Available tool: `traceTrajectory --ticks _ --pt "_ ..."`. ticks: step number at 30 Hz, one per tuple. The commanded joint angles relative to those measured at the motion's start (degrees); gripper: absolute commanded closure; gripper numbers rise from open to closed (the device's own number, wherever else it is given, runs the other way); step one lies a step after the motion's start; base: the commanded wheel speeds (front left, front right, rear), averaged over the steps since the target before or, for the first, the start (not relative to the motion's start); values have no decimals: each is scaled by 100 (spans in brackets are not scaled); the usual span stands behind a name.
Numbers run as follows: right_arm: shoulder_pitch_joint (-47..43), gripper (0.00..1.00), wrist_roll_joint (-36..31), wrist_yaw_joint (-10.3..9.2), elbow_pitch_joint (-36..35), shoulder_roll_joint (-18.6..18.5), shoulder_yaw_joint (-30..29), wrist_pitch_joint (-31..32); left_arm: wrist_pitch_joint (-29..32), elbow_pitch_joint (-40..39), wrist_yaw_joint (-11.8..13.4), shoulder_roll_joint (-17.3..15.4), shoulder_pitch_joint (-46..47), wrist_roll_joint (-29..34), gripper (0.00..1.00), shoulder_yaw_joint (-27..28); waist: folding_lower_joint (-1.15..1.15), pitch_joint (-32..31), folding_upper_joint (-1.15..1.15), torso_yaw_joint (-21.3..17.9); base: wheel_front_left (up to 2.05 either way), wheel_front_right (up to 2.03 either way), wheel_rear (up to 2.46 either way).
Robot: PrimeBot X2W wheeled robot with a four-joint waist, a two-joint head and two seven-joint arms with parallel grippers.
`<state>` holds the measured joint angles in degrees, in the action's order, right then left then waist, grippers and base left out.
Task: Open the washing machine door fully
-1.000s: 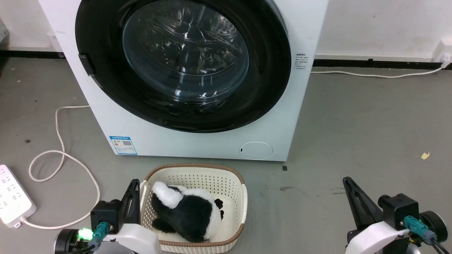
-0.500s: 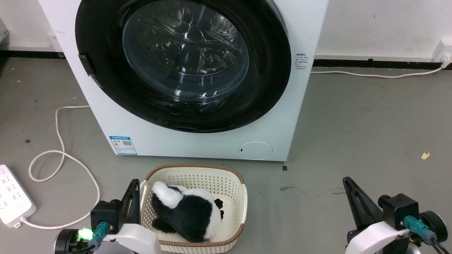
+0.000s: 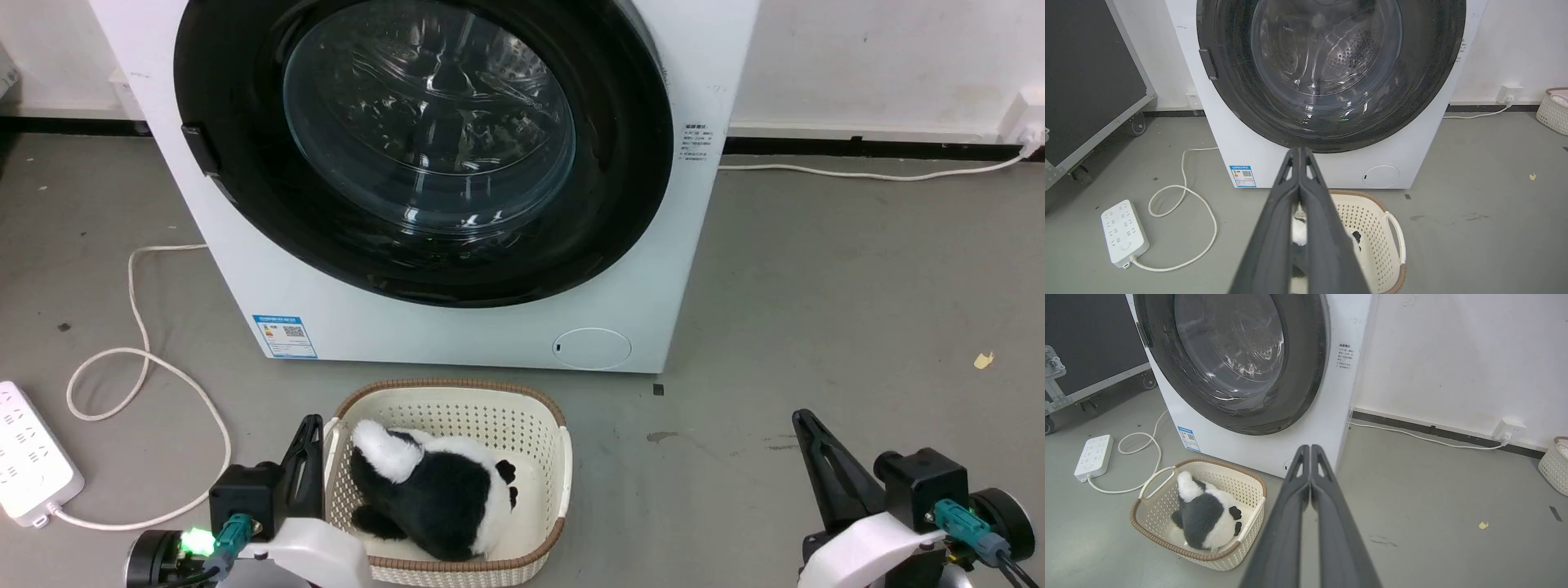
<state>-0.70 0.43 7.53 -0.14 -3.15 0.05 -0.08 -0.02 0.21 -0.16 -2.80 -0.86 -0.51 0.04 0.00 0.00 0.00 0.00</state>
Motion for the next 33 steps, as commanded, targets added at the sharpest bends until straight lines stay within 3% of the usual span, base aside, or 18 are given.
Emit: traceTrajectory --ticks 1,14,15,33 --pt "70 100 -43 -4 14 27 -5 8 2 -21 16 -8 86 51 100 -4 0 0 0 0 0 0 0" --pt "70 100 -43 -4 14 27 -5 8 2 -21 16 -8 86 51 100 -4 0 0 0 0 0 0 0" --pt "0 0 0 0 0 0 0 0 0 0 0 0 0 0 0 -1 0 0 0 0 0 0 0" --pt "-4 0 114 0 -8 3 -55 -192 -193 -5 4 0 13 -28 0 -86 0 94 0 42 0 0 0"
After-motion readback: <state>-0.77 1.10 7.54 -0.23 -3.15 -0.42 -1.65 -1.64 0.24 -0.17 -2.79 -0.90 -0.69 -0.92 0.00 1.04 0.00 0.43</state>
